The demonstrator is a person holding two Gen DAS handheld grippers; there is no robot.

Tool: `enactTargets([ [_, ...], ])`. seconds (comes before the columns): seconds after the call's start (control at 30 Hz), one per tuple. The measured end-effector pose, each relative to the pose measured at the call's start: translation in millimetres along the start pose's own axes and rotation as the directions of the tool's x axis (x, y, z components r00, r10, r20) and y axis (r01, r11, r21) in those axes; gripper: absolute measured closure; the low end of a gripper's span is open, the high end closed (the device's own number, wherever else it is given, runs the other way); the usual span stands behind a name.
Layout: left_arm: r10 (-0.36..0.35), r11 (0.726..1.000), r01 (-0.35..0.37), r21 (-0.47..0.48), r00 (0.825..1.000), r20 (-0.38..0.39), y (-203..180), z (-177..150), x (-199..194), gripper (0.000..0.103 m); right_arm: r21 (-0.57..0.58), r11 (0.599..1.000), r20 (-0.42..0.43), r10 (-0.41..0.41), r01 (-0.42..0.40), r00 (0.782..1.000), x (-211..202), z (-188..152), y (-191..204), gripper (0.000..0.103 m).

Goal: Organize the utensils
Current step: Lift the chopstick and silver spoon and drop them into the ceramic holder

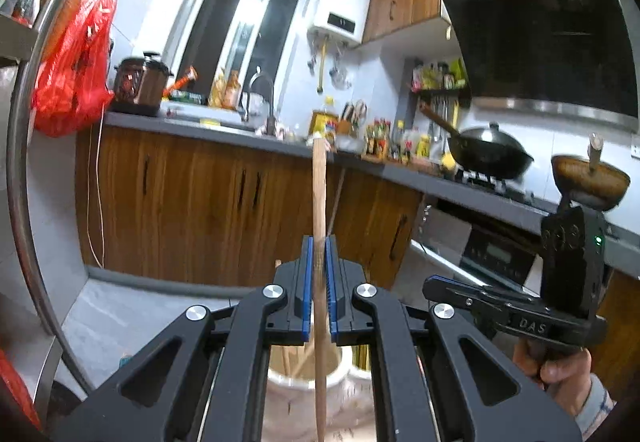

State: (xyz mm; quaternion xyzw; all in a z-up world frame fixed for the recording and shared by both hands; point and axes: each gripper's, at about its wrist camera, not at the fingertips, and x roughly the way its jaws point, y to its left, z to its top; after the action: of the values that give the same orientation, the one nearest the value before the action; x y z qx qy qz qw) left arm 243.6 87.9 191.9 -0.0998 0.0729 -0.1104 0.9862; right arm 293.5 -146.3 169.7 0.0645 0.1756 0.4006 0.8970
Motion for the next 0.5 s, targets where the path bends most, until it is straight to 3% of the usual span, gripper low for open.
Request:
enactTargets([
  [0.2, 0.037, 0.999, -0.033, -0.032, 0.991, 0.13, 1.2, 9.7, 6.3, 0.097, -0.007, 1.0, 0.082, -0.026, 0.027, 0.996, 3.7, 10.2, 0.6, 0.099],
  [0.33, 0.077, 0.996, -0.067, -0.056, 0.979, 0.188, 7.4, 8.2, 13.4, 0.097, -0.02, 0.999, 0.081, -0.047, 0.049, 0.996, 15.2, 8.5, -0.1, 0.099],
  [0.5, 0.108, 0.992, -0.096, -0.076, 0.978, 0.176, 14.9, -8.4, 28.4, 0.097, -0.029, 0.995, 0.069, -0.096, 0.098, 0.993, 28.5, 1.6, -7.1, 0.099],
])
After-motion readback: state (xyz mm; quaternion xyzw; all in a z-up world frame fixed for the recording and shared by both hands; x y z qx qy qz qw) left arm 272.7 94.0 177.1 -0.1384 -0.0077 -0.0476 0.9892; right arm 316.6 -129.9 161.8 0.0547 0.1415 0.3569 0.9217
